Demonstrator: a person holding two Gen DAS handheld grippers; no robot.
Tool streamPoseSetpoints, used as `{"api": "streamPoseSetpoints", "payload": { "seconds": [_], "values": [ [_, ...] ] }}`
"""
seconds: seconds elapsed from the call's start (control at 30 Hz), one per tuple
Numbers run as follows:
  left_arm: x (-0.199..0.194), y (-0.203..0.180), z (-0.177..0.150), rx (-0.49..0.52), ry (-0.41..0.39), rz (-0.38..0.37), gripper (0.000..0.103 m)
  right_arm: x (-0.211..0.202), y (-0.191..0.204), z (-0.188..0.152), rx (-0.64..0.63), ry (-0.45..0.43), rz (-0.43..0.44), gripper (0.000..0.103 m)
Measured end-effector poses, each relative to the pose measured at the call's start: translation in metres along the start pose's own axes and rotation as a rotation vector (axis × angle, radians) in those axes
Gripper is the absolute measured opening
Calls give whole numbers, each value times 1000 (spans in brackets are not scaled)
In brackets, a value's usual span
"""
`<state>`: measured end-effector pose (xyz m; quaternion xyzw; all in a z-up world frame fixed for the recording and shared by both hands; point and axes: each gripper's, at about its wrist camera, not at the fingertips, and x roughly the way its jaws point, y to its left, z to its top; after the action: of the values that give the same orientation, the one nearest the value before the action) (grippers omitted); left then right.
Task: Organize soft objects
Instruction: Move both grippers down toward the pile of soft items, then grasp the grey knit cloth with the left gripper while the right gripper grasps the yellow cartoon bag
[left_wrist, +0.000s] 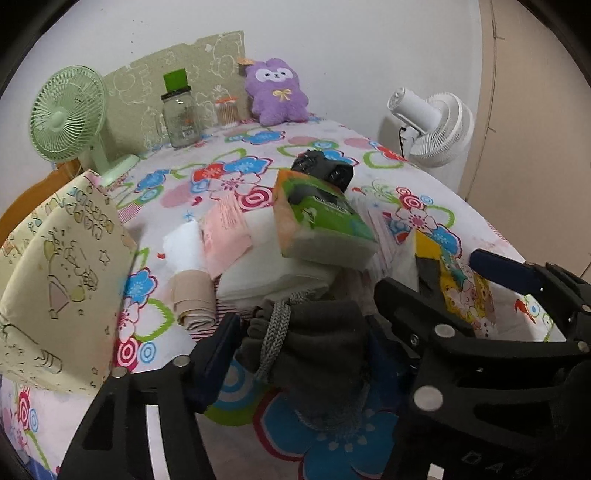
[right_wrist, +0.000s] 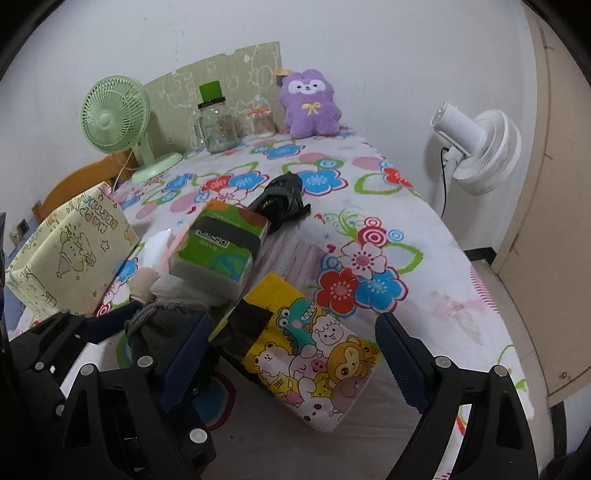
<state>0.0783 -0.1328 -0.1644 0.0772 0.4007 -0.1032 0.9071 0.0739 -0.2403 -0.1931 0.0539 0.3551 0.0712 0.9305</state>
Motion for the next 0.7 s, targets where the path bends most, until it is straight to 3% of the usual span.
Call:
{"api": "streamPoseSetpoints", "payload": {
  "seconds": [0.1, 0.17, 0.47, 0.7],
  "values": [
    [2, 0, 2, 2, -1, -3, 66, 2, 0, 0, 6, 4, 1, 86],
    [3, 0, 2, 6, 1, -2, 65, 2, 2, 0, 1, 7, 14, 74],
    [3, 0, 4, 14, -1, -11, 64, 3, 8, 2, -8, 19, 27, 61],
    [-6, 1, 9, 10, -20, -14, 64, -1, 9, 7, -3, 14, 26, 57]
  ]
}}
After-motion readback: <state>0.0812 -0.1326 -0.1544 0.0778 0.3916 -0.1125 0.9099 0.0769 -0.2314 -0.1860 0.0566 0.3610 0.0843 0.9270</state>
